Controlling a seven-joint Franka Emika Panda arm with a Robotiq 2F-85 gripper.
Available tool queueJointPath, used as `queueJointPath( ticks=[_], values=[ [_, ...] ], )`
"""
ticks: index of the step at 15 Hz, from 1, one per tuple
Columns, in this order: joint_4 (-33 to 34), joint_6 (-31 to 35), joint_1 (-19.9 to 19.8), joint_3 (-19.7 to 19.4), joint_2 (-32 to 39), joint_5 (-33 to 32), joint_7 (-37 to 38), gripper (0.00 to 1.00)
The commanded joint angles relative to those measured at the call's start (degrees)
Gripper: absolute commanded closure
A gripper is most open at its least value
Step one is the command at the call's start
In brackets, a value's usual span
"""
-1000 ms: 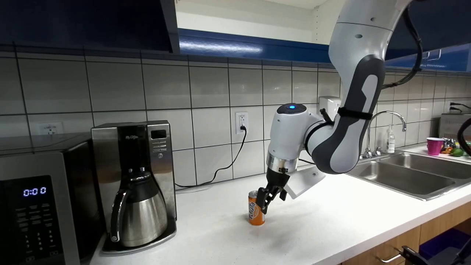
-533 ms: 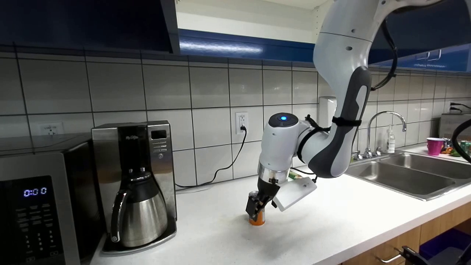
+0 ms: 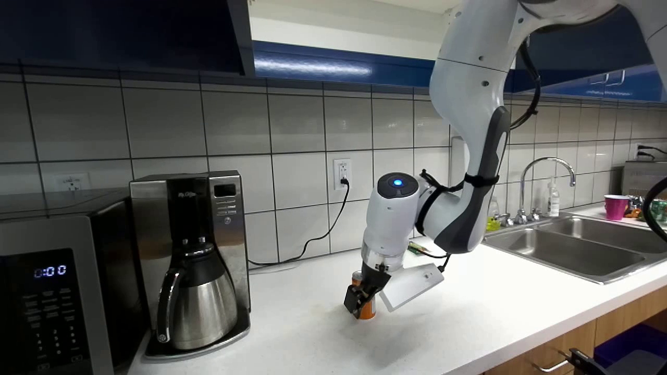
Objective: Put the can in the top cabinet
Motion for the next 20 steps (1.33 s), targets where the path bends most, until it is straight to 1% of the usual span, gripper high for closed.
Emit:
queueJointPath(
  ticks=[1,6,10,16,20],
  values=[
    [2.4,-2.6,0.8,0.2,1.2,-6.5,8.8,0.0],
    [3.9,-5.2,0.9,1.1,2.5,-14.1,17.6,0.0],
    [4.7,-7.4,0.9,2.1,3.3,-19.0,23.2,0.0],
    [5.5,-10.2,0.8,2.9,3.9,-23.7,29.4,0.0],
    [5.8,-11.3,0.7,3.0,4.1,-25.5,31.5,0.0]
  ],
)
